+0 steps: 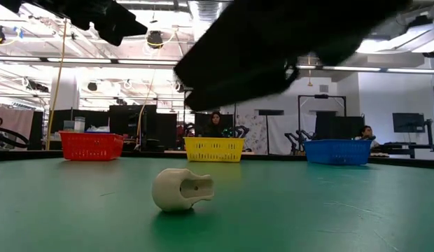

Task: Sort Halloween decoration
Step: Put the white skull toy into the yellow bin, then put the purple skull toy into the blue bin

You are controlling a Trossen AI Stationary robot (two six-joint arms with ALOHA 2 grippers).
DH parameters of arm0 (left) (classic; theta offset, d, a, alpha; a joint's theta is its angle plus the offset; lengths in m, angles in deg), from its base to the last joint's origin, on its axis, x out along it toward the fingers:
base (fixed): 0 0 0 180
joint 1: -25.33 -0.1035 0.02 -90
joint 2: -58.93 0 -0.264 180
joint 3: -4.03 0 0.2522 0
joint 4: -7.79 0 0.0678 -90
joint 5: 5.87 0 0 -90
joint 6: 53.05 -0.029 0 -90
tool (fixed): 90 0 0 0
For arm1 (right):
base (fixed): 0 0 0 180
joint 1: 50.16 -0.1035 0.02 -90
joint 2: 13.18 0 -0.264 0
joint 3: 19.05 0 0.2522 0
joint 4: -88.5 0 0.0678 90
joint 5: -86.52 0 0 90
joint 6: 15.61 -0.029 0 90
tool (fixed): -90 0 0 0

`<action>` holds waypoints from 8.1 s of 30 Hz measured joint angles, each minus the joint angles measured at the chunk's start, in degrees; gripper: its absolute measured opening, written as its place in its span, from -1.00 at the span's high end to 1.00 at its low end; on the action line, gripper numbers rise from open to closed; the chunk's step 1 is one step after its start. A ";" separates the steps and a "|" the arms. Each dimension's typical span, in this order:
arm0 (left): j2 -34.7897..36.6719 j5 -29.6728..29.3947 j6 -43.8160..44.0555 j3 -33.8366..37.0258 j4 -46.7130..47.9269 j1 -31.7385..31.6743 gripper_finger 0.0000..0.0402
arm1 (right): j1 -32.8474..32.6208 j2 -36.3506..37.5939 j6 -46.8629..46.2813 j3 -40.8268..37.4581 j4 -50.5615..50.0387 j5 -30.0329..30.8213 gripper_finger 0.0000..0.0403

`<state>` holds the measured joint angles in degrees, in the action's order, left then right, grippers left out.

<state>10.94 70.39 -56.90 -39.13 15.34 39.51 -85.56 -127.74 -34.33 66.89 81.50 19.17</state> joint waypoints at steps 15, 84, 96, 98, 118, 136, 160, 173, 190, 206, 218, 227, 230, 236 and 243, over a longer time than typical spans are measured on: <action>-0.02 -0.22 -1.94 0.00 0.50 -0.04 0.12 | 5.07 -8.68 11.81 -9.48 30.01 -13.61 -0.50; 0.00 -0.02 -4.07 0.00 1.41 -0.04 0.12 | 54.93 11.57 18.71 -6.92 5.53 -13.92 -0.40; -0.02 7.12 -5.50 0.00 -1.80 -0.05 0.12 | 20.98 30.53 -18.33 -8.64 -44.82 -4.40 -0.41; 0.00 11.51 -5.37 0.00 -3.72 0.05 0.12 | 9.69 31.78 -34.56 -10.73 -49.99 5.83 -0.42; -0.02 6.30 -1.62 0.00 -7.70 0.83 0.12 | -34.40 1.26 -109.65 -3.35 -69.15 17.38 -0.42; -0.02 2.38 2.38 0.00 -8.84 -1.57 0.12 | -29.29 -21.94 -112.61 28.37 -92.42 6.77 -0.38; -0.93 7.85 3.98 -0.02 -8.33 -2.80 0.12 | -22.51 5.90 -75.19 26.69 -85.81 -4.80 0.00; -8.81 11.94 1.31 -0.04 -9.88 -1.73 0.12 | -19.31 7.44 -84.76 23.32 -74.75 -24.12 -0.02; -9.26 12.46 -0.92 -0.04 -13.14 -1.90 0.12 | -18.97 7.38 -86.27 5.73 -57.86 -28.89 -0.05; -9.25 12.49 -0.94 -0.04 -12.81 -1.88 0.12 | -19.32 7.38 -86.29 1.37 -54.41 -28.83 -0.05; -9.25 12.50 -0.92 -0.04 -12.80 -1.88 0.12 | -19.34 7.38 -86.31 1.38 -54.45 -27.96 -0.05; -9.25 12.50 -0.90 -0.04 -12.77 -1.88 0.12 | -19.68 7.38 -86.23 1.41 -54.49 -27.11 -0.05; -9.25 12.52 -0.90 -0.04 -12.77 -1.89 0.12 | -19.69 6.25 -85.92 1.45 -54.17 -27.20 -0.05; -9.22 12.54 -0.89 -0.04 -12.87 -1.89 0.12 | -18.77 2.59 -81.82 1.69 -50.83 -31.24 -0.05; -9.22 12.52 -0.90 -0.04 -12.95 -1.88 0.12 | -18.51 2.61 -81.37 1.69 -51.12 -31.94 -0.02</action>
<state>1.72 82.92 -57.80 -39.18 2.39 37.63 -104.07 -125.12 -115.70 68.58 30.38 -12.76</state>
